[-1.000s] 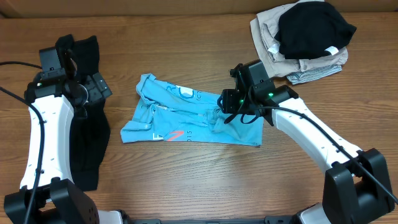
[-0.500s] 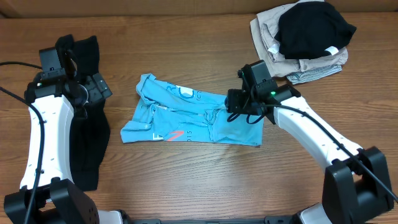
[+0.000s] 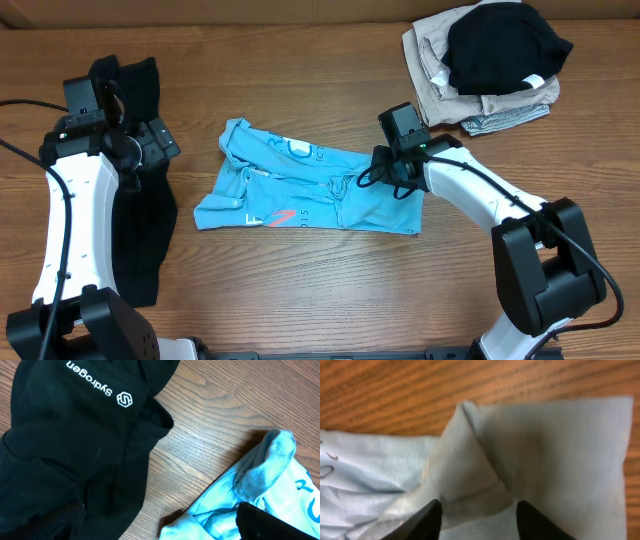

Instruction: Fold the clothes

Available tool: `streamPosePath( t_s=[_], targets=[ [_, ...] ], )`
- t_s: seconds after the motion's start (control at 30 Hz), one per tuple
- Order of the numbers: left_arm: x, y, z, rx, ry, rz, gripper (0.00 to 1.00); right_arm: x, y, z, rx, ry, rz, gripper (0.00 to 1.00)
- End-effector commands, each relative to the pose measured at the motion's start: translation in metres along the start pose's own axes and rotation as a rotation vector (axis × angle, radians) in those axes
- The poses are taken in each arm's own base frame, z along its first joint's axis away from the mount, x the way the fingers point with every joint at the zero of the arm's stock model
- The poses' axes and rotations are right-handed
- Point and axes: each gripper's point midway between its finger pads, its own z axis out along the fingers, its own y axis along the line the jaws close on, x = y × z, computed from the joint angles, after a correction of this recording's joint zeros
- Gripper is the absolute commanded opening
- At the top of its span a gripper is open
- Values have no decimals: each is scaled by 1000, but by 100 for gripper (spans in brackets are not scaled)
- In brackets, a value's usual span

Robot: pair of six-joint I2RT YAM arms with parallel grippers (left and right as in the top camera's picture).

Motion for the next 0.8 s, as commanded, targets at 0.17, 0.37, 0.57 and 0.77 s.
streamPosePath(
  t_s=[0.17, 0.37, 0.57, 0.77],
  targets=[
    [-7, -6, -5, 18, -23, 33, 100, -19, 3, -4, -6, -58, 23, 22],
    [-7, -6, -5, 18, -24, 32, 100, -15, 0, 5, 7, -39, 23, 12],
    [-7, -6, -5, 19, -25, 32, 100, -18, 7, 6, -24, -48, 19, 4],
    [-7, -6, -5, 19, -25, 32, 100, -34, 47, -11, -169, -63, -29, 4]
  ],
)
